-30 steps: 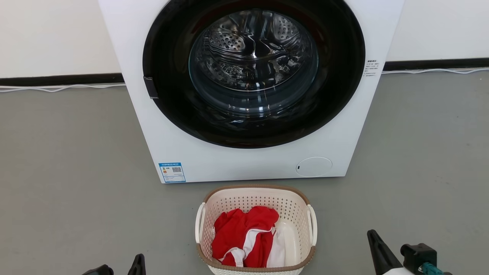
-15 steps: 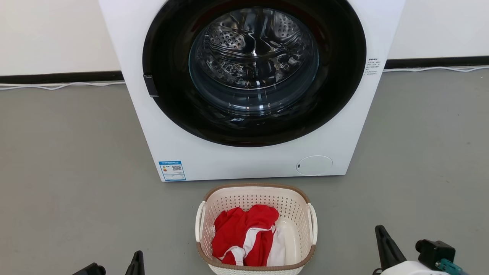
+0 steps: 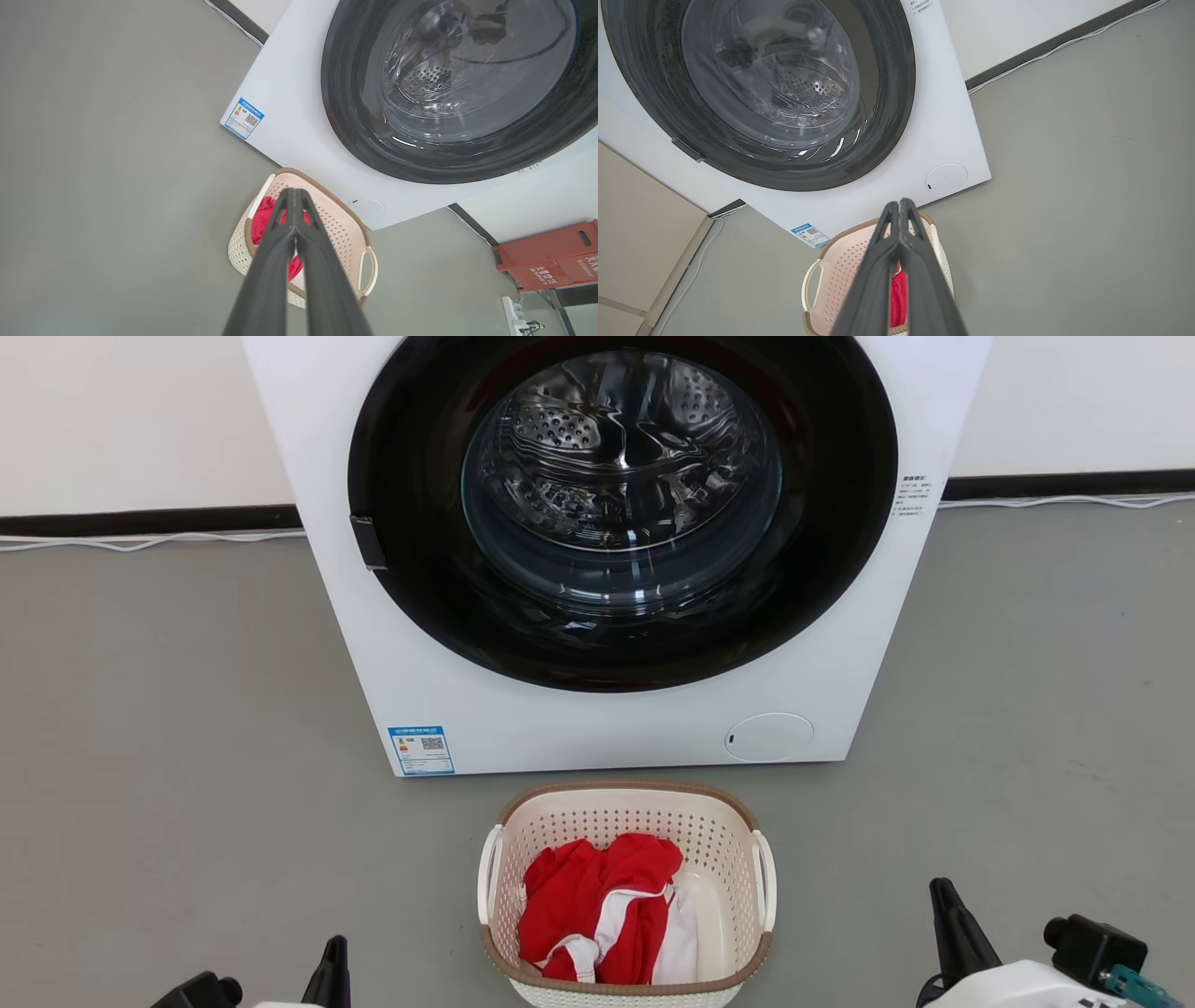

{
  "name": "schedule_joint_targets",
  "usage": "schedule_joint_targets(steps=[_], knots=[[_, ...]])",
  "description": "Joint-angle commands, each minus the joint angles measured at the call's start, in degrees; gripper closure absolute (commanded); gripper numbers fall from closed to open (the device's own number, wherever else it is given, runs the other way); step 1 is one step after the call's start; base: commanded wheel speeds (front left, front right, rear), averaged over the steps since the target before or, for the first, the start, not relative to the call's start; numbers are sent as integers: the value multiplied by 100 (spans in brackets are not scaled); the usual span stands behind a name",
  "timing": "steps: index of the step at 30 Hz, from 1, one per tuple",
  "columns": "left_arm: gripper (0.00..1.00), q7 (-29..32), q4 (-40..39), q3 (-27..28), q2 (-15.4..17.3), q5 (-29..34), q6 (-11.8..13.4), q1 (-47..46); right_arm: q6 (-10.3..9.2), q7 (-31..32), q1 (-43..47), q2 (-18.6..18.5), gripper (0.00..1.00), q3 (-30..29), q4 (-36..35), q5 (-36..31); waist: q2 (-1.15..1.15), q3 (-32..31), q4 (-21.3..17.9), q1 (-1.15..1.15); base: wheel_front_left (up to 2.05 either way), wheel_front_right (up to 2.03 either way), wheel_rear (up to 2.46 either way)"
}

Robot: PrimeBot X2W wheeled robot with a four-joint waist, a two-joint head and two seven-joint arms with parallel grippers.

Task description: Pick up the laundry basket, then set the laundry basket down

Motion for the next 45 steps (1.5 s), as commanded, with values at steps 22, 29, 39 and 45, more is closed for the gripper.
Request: schedule_joint_targets(steps=[22, 29, 39, 45], knots=[[100, 390, -408, 348, -41, -1247, -268, -430, 6, 382, -316, -27, 100, -66, -467, 1813, 0, 47, 11, -1, 0, 0, 0], [100, 509, -484, 427, -62, -1613, -332, -466, 6, 497, -333, -28, 100, -91, -556, 2349, 0, 62, 14, -1, 0, 0, 0], [100, 661, -581, 529, -88, -2084, -415, -512, 7, 646, -356, -29, 100, -124, -669, 3038, 0, 82, 18, -1, 0, 0, 0], [100, 761, -645, 597, -106, -2396, -470, -543, 8, 744, -371, -30, 100, -145, -744, 3495, 0, 94, 21, -1, 0, 0, 0]])
